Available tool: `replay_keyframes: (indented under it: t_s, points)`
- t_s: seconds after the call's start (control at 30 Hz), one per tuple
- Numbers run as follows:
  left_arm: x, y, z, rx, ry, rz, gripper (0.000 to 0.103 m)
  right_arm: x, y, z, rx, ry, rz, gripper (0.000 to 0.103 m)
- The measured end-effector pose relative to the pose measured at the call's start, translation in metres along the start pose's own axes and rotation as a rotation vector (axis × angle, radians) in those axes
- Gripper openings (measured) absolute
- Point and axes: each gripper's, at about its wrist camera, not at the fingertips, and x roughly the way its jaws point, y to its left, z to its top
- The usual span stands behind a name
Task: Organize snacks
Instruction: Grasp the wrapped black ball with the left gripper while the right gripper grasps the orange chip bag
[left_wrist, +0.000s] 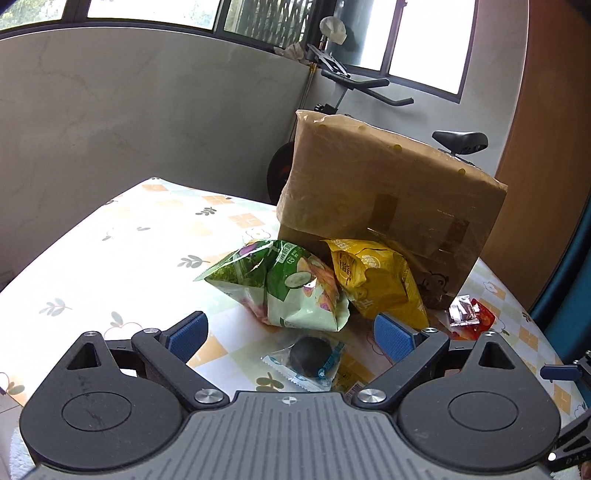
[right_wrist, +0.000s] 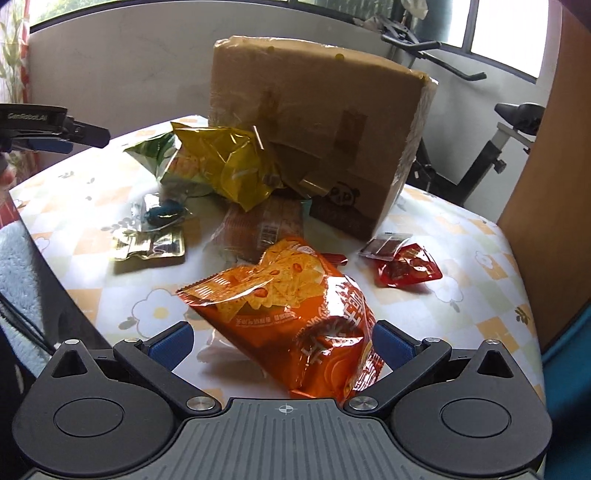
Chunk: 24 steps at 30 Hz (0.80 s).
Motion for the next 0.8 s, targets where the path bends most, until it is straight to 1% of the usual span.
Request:
replay_keyframes:
  t_s: [0.07,0.13,0.23,0.37,0.43,0.5,0.57,0.6,0.67,0.73,0.8]
  points:
    - [0.003,-0.001,-0.003,0.005,0.006,0.003,0.098,0.014,-0.005,0.004,0.034,0.013,0.018,0.101]
    - [0.006,-0.002,-0.007,0.009,0.019,0.008,0.097,0.026,-0.006,0.008,0.044,0.008,0.008,0.101]
    - [0.013,-0.002,-0.011,0.010,0.039,0.015,0.097,0.041,-0.005,0.015,0.025,-0.017,-0.031,0.100]
    - [0.022,-0.004,-0.018,0.021,0.068,0.015,0.095,0.060,-0.002,0.020,0.025,-0.040,-0.133,0.101]
    - [0.027,-0.005,-0.021,0.030,0.090,0.013,0.094,0.065,-0.003,0.019,0.023,-0.056,-0.160,0.101]
    - [0.031,-0.004,-0.025,0.034,0.110,0.008,0.092,0.065,-0.003,0.014,0.019,-0.089,-0.184,0.095]
    - [0.035,-0.004,-0.027,0.034,0.126,0.004,0.092,0.063,-0.005,0.008,0.034,-0.114,-0.197,0.084]
    - [0.037,-0.003,-0.028,0.033,0.134,0.003,0.092,0.061,-0.006,0.004,0.056,-0.132,-0.200,0.081]
    - [0.040,-0.003,-0.030,0.031,0.145,0.002,0.091,0.055,-0.010,-0.005,0.113,-0.172,-0.188,0.073]
    - [0.044,-0.004,-0.032,0.034,0.159,0.003,0.087,0.052,-0.010,-0.011,0.135,-0.203,-0.178,0.067]
    - [0.048,-0.006,-0.034,0.041,0.174,0.009,0.087,0.048,-0.013,-0.014,0.151,-0.228,-0.170,0.064]
